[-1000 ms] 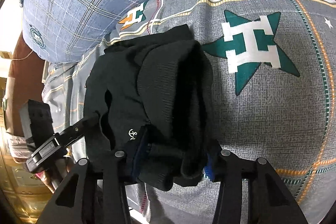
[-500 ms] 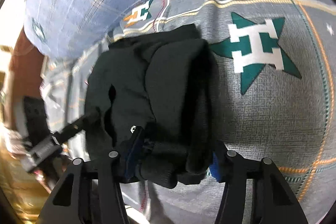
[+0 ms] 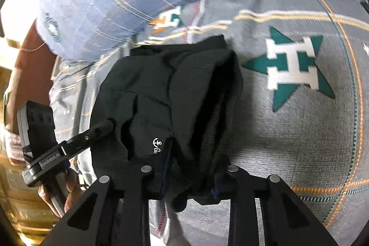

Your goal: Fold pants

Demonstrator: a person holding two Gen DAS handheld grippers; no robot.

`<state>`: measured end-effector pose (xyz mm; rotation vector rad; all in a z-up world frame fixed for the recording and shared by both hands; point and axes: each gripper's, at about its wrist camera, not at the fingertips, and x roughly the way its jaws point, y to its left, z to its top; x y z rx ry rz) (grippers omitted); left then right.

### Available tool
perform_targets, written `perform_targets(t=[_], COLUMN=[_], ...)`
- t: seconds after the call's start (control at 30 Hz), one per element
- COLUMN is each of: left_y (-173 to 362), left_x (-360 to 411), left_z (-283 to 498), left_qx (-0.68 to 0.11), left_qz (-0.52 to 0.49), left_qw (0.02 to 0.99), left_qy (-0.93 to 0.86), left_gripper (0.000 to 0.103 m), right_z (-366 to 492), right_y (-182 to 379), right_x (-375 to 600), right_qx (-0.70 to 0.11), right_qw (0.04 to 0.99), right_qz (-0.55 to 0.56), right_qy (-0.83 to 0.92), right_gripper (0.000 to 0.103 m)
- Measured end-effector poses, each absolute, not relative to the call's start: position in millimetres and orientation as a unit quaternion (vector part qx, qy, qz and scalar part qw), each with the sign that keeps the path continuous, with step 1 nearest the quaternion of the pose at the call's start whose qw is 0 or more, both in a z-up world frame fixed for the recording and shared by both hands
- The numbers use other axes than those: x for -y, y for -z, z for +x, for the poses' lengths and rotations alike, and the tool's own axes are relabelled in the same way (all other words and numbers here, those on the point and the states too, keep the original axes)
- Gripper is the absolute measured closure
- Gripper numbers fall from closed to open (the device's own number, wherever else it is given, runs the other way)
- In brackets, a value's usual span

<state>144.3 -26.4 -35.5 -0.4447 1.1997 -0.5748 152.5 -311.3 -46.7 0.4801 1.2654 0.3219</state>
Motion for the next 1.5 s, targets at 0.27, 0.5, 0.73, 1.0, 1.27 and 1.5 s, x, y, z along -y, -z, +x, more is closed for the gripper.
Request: perform_targets(t=[0.27, 0.5, 0.73, 1.0, 1.27, 1.5], left_y=[11.9, 34.6, 54.3, 52.0, 53.6, 60.1], left_x=[-17.5, -41.5, -46.1, -64.9, -60.6, -48.3], left_z=[123.6, 128.0, 117.8, 66.8, 63.0, 61.9], left_qx=[-0.514, -0.521, -0.529, -0.496, -0.485, -0.491], left_qz=[-0.212, -0.196, -0.157, -0.153, -0.140, -0.094], left_qw=[0.794, 0.809, 0.824, 0.845, 0.855, 0.860], left_qy=[0.245, 0.189, 0.132, 0.129, 0.124, 0.101], left_gripper=[0.081, 0.080, 0.048, 0.044, 0.043, 0.041], right_z=[147.0, 146.3, 141.7, 80.4, 78.2, 82.2], right_y=[22.3, 32.0, 54.8, 31.6, 40.4, 44.1], right_x=[273.0, 230.0, 227.7, 244.0, 228.0, 227.5], right_qx=[-0.548, -0.550, -0.563, -0.503, -0.515, -0.535], right_qw=[0.785, 0.786, 0.784, 0.809, 0.807, 0.810], right_qz=[0.201, 0.177, 0.194, 0.244, 0.234, 0.197], right_qy=[-0.208, -0.220, -0.176, -0.180, -0.168, -0.134], right_gripper=[0.078, 0.079, 0.065, 0.059, 0.071, 0.093])
